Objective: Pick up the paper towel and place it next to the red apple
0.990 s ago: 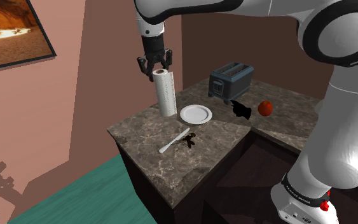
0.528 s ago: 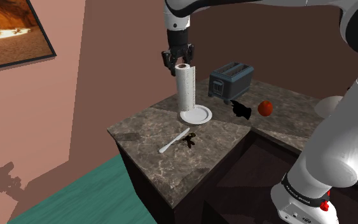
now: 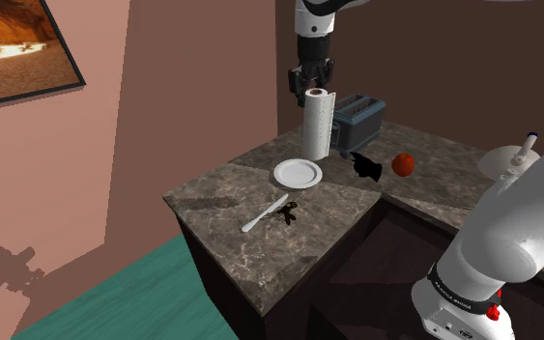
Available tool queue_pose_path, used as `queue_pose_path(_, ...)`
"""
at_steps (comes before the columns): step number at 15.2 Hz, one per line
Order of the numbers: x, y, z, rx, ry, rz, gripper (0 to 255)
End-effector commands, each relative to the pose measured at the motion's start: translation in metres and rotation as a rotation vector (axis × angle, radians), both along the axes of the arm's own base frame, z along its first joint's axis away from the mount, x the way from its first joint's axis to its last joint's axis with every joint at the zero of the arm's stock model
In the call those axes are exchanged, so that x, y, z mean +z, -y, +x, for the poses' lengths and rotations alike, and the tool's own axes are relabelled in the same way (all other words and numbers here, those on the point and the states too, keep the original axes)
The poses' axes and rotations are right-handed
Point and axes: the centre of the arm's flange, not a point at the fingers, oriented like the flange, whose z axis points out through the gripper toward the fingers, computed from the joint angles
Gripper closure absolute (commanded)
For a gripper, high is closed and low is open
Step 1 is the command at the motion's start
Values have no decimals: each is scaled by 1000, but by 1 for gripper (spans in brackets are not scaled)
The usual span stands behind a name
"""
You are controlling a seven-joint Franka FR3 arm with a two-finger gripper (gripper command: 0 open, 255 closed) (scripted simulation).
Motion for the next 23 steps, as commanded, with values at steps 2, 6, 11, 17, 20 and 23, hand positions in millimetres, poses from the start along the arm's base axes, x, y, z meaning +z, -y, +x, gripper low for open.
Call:
queue_pose_path(2,5,34,-20,1,-1,0,255)
queue_pose_path(6,13,79,-48,1,-1,0,255)
queue_pose_path(11,21,134,-82,1,-1,0,255)
queue_pose_path(17,32,201,-123,1,-1,0,255)
queue_pose_path(20,37,235,-143,1,-1,0,255)
queue_pose_path(23,42,268,-164,1,-1,0,255)
